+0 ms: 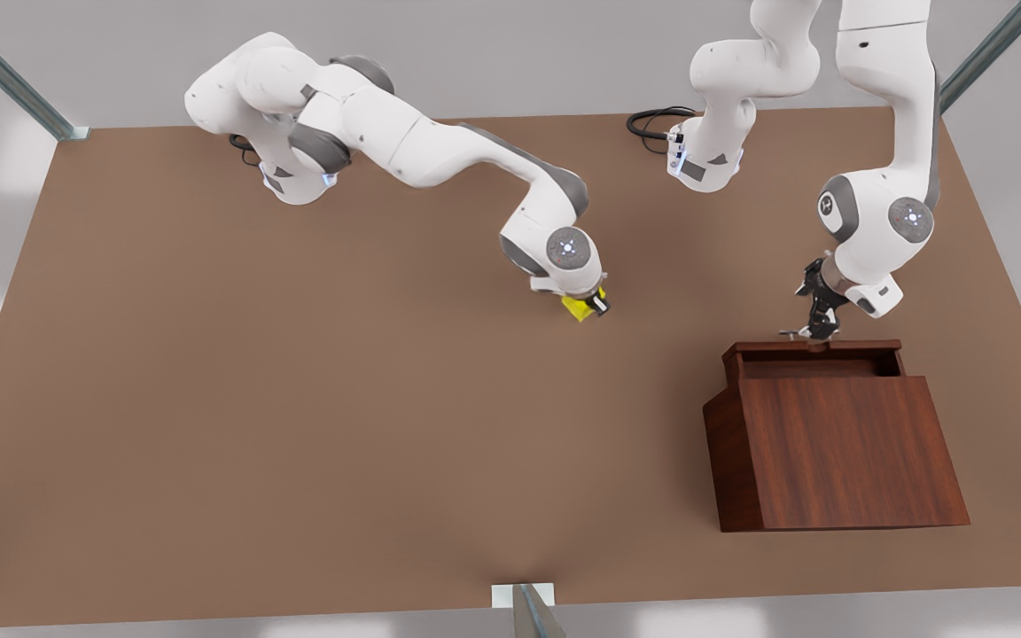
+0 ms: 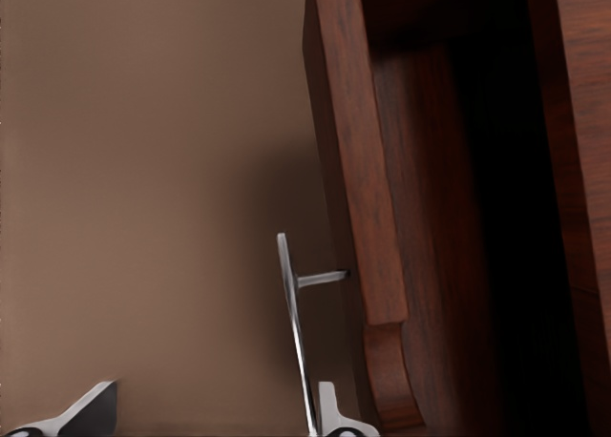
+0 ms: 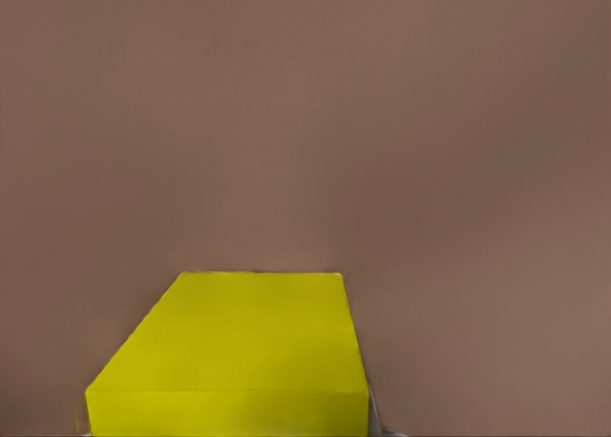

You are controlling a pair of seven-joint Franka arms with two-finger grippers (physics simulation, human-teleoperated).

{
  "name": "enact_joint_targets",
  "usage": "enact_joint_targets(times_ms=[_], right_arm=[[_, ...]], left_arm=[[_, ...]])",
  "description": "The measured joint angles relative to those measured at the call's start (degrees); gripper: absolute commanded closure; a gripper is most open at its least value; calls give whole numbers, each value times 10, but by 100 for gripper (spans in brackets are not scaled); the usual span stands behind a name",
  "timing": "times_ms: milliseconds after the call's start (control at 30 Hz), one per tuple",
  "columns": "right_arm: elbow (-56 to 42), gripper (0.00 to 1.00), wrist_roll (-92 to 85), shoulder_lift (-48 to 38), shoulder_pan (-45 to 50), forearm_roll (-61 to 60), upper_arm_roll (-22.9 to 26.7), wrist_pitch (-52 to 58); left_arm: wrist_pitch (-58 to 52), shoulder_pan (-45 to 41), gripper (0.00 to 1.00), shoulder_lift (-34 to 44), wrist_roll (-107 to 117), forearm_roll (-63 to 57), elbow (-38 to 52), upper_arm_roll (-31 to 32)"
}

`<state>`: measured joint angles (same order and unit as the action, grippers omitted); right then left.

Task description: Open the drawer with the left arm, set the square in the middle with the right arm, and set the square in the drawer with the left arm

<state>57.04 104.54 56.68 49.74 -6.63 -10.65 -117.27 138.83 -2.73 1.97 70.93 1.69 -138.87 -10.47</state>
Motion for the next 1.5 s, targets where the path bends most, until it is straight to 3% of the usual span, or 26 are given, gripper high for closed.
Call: enact_joint_targets(times_ms=[200, 333, 533, 633, 667, 800, 1067, 1167, 1267, 1500], right_arm=[[4, 30, 45, 12, 8, 26, 2, -24], [19, 12, 53, 11, 2, 28, 2, -51], [39, 10, 33, -20, -20, 54, 1, -41], [107, 9, -149, -168, -102, 55, 4, 66], [107, 0, -189, -209, -142, 57, 10, 102], [114, 0, -531, -334, -312, 100, 25, 231], [358, 0, -979, -513, -563, 93, 27, 187], [352, 0, -1029, -511, -581, 90, 31, 189], [264, 0, -1032, -452, -554, 91, 49, 212], [258, 0, -1004, -433, -528, 109, 46, 208]], left_arm=[[4, -1, 0, -4, -1, -2, 0, 0], [-2, -1, 0, -4, -1, -4, 0, 0], [-36, 1, 0, 13, -1, -5, 0, -2], [-38, 4, 0, 10, 2, -5, -1, -2], [-38, 3, 0, 9, 2, -5, -1, -2], [-41, 0, 0, 7, 2, -6, -1, -2], [-83, 2, 0, 21, 2, -6, -1, -2], [-90, 2, 0, 24, 3, -6, -1, -2], [-91, 3, 0, 23, 6, -6, -1, -1], [-117, 3, 0, 28, 10, -6, 1, 0]])
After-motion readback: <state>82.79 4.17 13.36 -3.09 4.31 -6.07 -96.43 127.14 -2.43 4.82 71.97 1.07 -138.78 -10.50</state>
